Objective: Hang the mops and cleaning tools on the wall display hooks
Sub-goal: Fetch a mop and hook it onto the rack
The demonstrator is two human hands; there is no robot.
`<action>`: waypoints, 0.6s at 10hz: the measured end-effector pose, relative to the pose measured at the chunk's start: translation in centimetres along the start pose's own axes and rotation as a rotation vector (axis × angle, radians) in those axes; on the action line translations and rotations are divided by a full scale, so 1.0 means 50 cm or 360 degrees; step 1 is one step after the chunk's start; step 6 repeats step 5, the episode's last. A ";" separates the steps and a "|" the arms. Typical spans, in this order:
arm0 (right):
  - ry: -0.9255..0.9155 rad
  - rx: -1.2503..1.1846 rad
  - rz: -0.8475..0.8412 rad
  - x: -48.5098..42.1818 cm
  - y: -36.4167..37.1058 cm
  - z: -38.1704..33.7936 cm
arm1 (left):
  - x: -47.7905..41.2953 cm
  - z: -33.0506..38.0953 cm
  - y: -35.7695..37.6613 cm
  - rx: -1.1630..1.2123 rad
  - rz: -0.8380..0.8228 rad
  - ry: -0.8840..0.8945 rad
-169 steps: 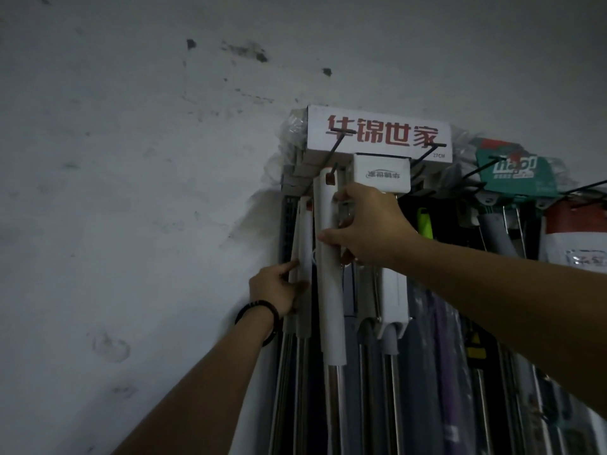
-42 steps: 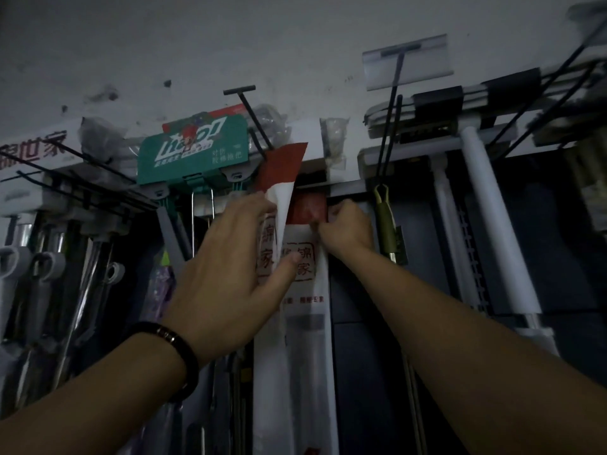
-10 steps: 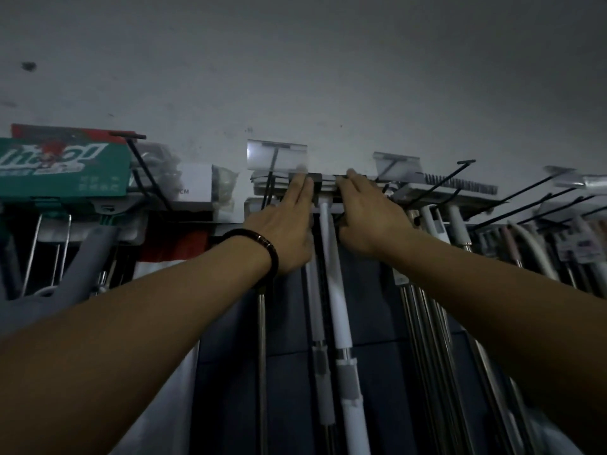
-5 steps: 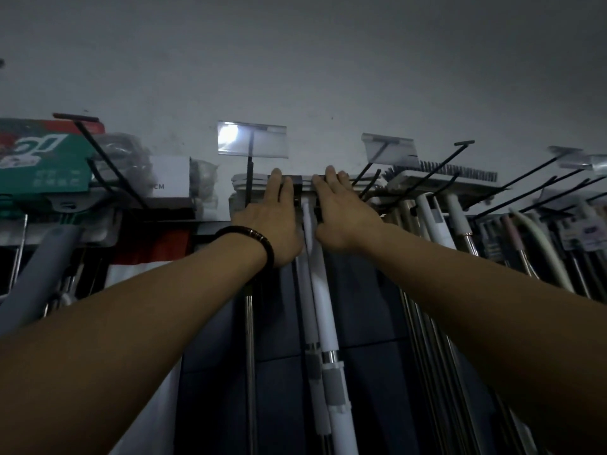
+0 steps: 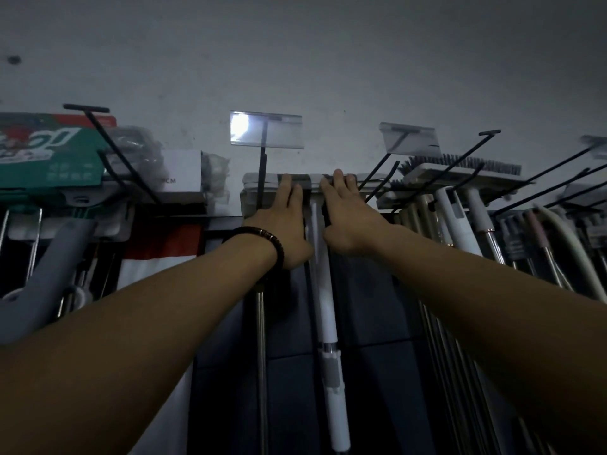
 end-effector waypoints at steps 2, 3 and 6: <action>-0.0024 0.0002 0.0032 0.003 0.002 0.009 | 0.009 -0.006 -0.007 0.0038 -0.0027 0.0066; -0.0009 -0.0097 -0.0008 0.026 -0.001 0.006 | 0.035 0.003 -0.017 0.0073 -0.0046 0.0123; -0.0045 -0.0412 0.0334 0.126 -0.070 -0.025 | 0.143 0.034 -0.075 0.0554 0.0154 0.0202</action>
Point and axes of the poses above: each hand's wrist, its own x-axis away from the middle knuckle, its own y-axis out of the palm, z = x × y, the point moved 6 cm from there along -x, towards the middle knuckle, and after that the axes turned 6 degrees about y, right-handed, at the moved point
